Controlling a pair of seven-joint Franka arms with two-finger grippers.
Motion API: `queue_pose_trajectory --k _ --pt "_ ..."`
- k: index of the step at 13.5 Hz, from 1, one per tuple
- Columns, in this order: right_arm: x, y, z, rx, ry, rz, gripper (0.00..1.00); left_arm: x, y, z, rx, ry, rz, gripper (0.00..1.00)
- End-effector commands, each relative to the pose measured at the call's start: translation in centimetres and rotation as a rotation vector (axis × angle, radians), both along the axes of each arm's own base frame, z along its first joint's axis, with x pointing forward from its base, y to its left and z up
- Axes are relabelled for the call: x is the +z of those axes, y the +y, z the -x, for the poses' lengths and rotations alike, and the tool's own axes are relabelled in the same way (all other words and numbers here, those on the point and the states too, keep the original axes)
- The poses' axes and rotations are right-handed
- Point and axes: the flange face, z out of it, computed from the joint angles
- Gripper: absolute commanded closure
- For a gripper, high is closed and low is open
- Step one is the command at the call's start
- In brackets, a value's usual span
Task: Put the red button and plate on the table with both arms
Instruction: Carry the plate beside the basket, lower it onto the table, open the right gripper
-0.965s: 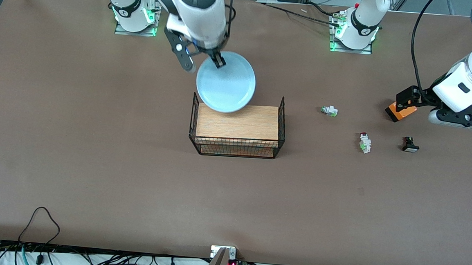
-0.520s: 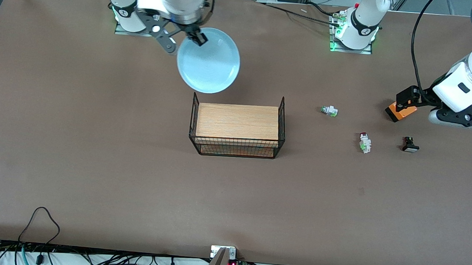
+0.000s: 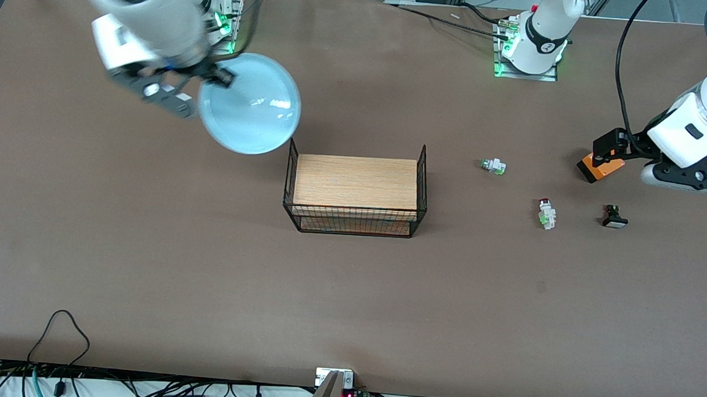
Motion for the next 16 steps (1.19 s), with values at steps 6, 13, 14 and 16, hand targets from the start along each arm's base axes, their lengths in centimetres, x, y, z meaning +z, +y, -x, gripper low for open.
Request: queue_pose_trajectory --k 6,13,14,16 --pt "-7.0 -15.5 -8.1 0.219 0.059 -0.098 1.0 0.8 -0.2 0.0 -0.013 0.007 0.013 0.0" --pt "-16.0 -15.5 -12.0 0.222 0.037 -0.127 1.0 0.8 0.1 0.0 -0.013 0.007 0.013 0.0" --pt "-17.4 -16.2 -12.5 0.2 0.036 -0.149 1.0 0.8 -0.1 0.0 -0.011 0.007 0.013 0.0" --pt "-20.3 -17.9 -13.6 0.161 0.037 -0.175 1.0 0.8 -0.1 0.0 -0.009 0.008 0.013 0.0"
